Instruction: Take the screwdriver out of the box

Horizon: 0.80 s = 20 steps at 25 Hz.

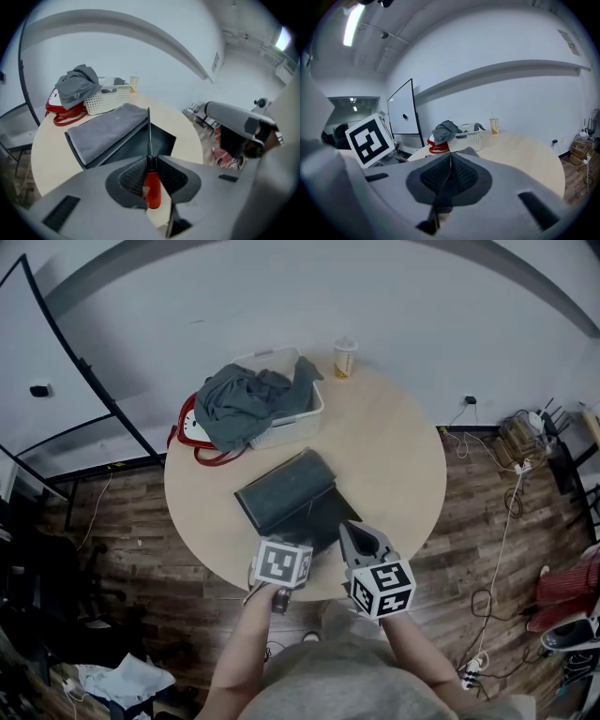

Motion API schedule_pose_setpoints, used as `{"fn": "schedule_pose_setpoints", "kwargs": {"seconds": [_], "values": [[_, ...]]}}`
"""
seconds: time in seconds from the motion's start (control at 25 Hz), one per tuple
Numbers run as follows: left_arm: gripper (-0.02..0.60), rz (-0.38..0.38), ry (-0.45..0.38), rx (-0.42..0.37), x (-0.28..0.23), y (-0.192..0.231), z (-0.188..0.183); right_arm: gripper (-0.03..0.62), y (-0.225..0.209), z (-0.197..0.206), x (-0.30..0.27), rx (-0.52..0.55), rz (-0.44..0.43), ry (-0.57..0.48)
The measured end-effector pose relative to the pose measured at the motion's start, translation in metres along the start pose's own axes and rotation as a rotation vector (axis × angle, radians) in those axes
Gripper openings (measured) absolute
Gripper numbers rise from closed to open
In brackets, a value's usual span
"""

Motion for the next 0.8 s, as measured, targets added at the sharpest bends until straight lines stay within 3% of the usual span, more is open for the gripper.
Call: {"fn": "schedule_pose_setpoints", "kwargs": {"seconds": [0.52,0.8], "values": [[0.066,-0.103,-0.31,0.08,0.096,-0.018,0.054,0.002,0.062,0.019,0.056,0.036,-0.034,-0.029],[0.064,-0.104,-0.46,0.131,0.13,-0.025,0.083,0.0,0.086,0.028,0.076,0.056,-0.043,-0.03]]}}
Point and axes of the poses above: the fingertips, and each gripper's own axes: x backward along the fingers, y to its left, z out of its underside, the point moved 8 cm from there along x, backward along the fingers, and after that the axes turned 1 degree about y, right-handed, at the moved point
